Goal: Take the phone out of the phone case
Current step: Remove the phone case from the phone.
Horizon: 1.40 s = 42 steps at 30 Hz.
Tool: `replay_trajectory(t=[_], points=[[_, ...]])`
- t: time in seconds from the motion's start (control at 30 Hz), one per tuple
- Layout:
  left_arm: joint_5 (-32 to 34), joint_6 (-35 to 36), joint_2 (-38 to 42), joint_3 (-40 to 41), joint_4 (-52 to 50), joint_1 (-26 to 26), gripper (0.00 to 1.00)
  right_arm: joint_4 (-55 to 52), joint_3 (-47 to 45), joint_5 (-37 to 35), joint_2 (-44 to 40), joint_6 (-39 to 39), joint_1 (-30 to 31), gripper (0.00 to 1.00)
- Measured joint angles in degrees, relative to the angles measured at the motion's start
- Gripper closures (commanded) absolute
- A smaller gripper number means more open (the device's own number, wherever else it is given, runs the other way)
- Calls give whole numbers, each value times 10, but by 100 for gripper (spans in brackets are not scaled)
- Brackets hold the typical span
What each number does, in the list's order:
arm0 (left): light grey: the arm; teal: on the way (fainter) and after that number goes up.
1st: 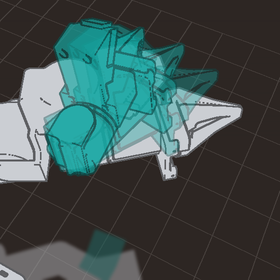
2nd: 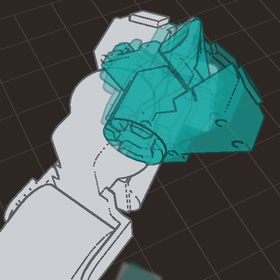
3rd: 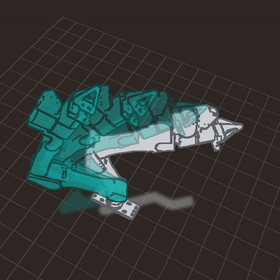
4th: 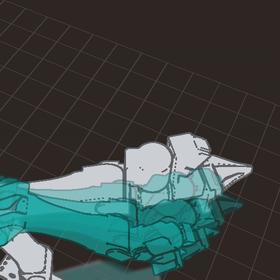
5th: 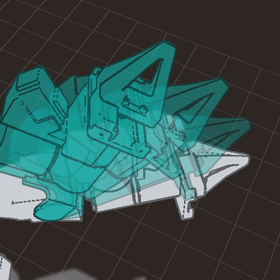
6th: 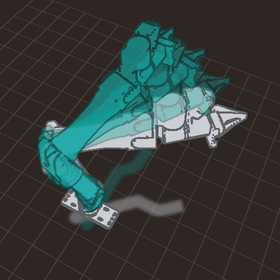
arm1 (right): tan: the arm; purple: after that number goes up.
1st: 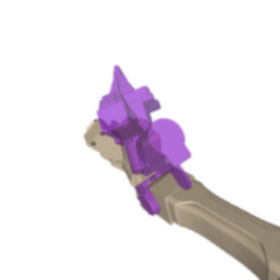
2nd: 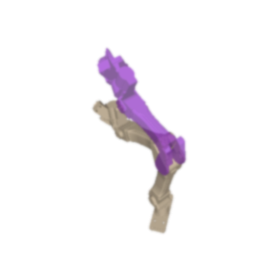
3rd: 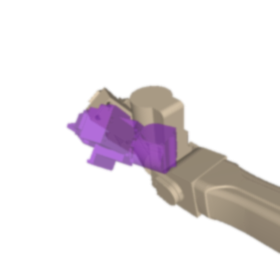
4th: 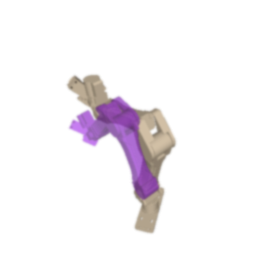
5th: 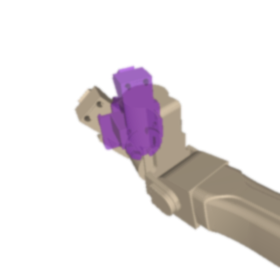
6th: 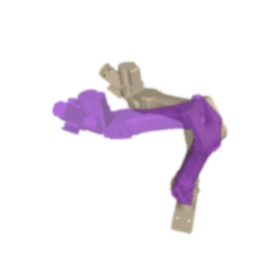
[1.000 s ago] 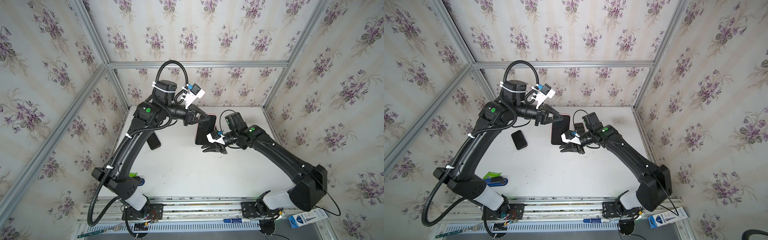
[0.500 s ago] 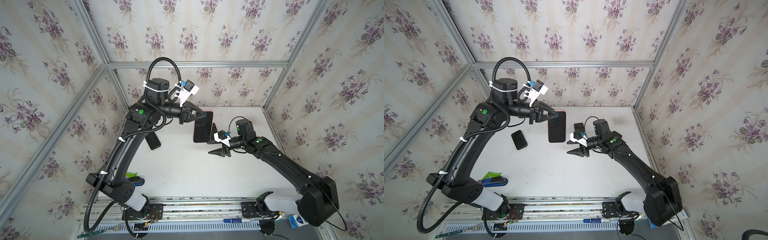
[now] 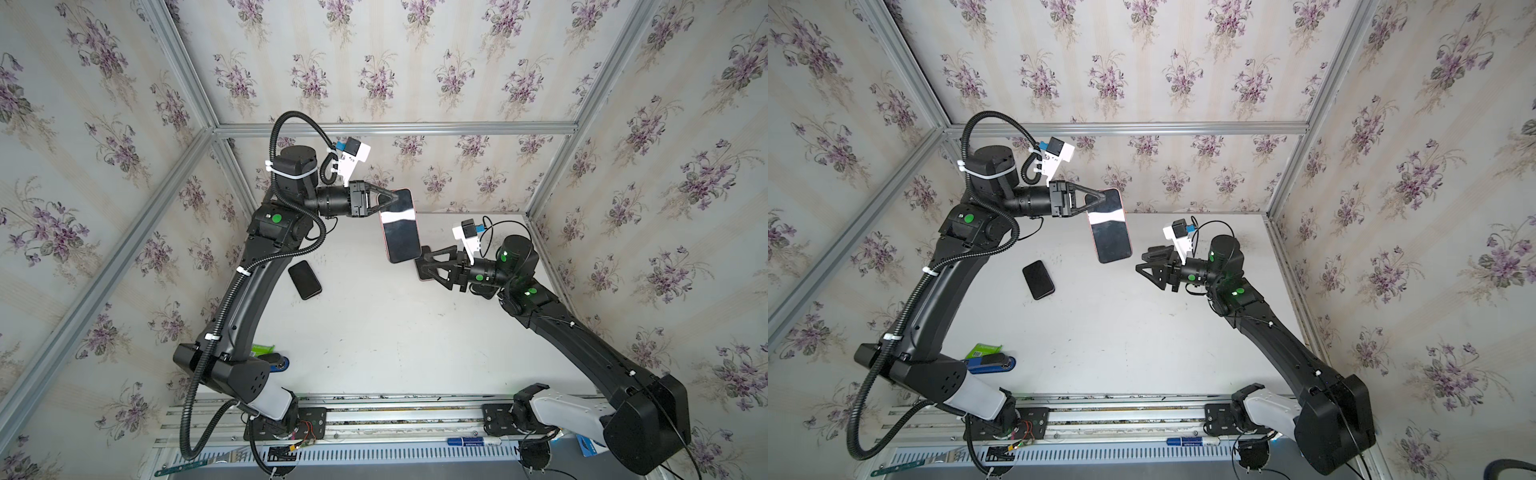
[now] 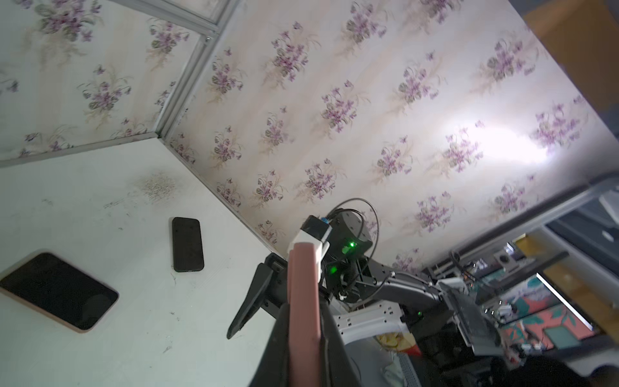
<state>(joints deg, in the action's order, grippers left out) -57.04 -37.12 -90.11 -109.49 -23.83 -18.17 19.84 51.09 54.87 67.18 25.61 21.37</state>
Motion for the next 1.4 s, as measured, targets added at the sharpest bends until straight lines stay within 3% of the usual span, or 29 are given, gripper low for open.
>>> replay_trajectory(t=[0.2, 0.47, 0.77, 1.4], points=[[19, -145, 0, 55, 73, 10, 100, 69, 17, -16, 26, 168, 3, 43], [16, -214, -6, 56, 124, 13, 100, 158, 9, -35, 53, 281, 12, 43], [17, -235, -9, 63, 146, 16, 100, 234, -13, -34, 52, 320, 17, 38], [20, -243, -14, 67, 175, 17, 100, 308, -5, -25, 89, 362, 29, 38]])
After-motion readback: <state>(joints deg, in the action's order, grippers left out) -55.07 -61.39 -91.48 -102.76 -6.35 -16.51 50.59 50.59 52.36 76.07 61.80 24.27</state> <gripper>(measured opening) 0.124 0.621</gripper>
